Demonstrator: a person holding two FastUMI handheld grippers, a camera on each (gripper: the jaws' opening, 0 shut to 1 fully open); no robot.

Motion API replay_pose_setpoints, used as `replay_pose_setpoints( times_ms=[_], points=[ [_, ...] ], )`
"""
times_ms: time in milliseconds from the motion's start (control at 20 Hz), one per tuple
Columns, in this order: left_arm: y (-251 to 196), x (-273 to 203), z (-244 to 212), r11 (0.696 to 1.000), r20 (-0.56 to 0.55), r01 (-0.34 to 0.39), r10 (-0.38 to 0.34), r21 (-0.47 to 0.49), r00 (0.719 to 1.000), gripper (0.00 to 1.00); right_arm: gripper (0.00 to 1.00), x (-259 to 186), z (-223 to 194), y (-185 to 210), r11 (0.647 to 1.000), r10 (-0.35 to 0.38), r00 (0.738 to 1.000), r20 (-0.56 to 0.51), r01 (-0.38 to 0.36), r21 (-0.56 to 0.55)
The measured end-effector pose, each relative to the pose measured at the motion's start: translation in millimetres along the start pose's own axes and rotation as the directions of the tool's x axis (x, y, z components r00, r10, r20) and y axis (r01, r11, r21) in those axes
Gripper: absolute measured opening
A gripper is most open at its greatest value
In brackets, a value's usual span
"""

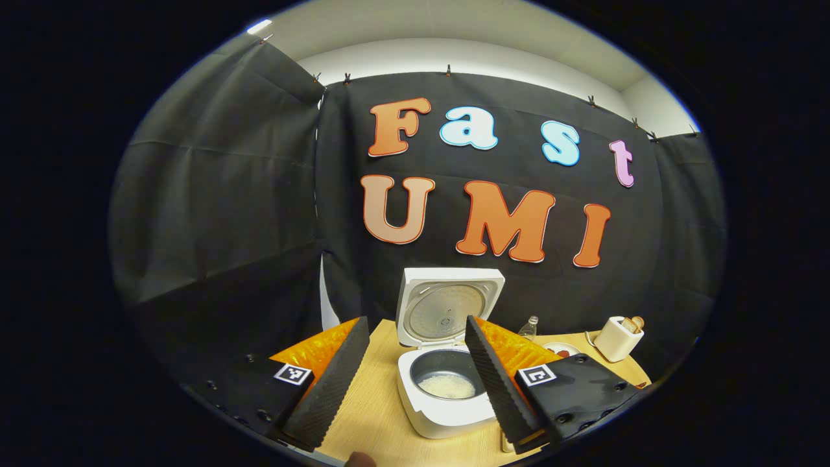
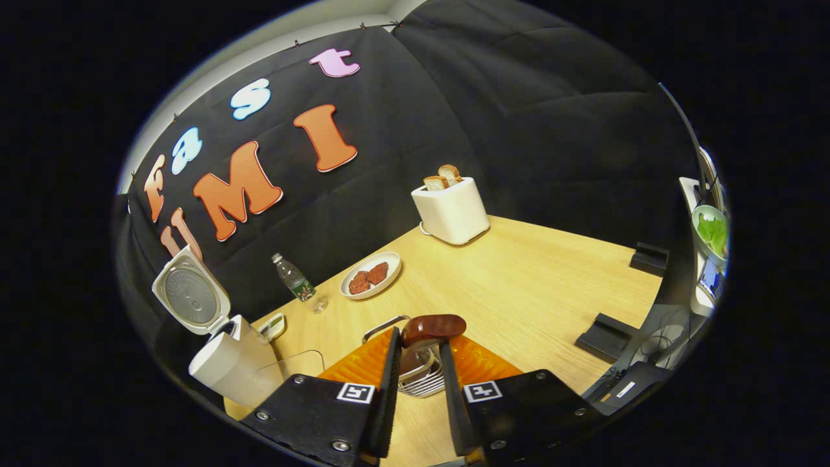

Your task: Close the left gripper, press the button to open the rice cooker; take a wooden spoon from the chopstick holder with the right hand, scoop a spoonful of rice and pour it into the rice cooker, then put the wooden spoon back into the chopstick holder.

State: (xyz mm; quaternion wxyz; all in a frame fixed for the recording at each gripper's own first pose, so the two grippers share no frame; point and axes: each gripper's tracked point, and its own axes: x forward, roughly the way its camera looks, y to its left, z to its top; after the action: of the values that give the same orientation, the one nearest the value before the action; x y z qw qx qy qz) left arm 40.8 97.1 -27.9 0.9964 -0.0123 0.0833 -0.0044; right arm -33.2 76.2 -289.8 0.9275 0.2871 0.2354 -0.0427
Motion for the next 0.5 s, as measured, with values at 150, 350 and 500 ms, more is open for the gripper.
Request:
replay_pose_setpoints(
  times_ms=[150, 350, 500],
  points=[
    [6.2, -1.8, 2.6, 1.0, 0.009, -0.008, 0.008, 0.0, 1.0, 1.0, 0.23, 6.3, 3.7, 14.9, 1.0, 0.018, 1.0, -0.004, -0.018, -0.012],
    [13.9, -2.8, 5.8, 1.0, 0.019, -0.018, 0.019, -0.014, 1.0, 1.0, 0.12, 7.9, 5.5, 26.1, 0.995, 0.014, 1.0, -0.013, -0.015, -0.1],
    [16.5, -4.1, 8.3, 1.0, 0.024, -0.017, 0.017, -0.024, 1.0, 1.0, 0.06, -0.9, 15.1, 33.9, 0.987, 0.016, 1.0, -0.006, -0.016, -0.158]
  ],
)
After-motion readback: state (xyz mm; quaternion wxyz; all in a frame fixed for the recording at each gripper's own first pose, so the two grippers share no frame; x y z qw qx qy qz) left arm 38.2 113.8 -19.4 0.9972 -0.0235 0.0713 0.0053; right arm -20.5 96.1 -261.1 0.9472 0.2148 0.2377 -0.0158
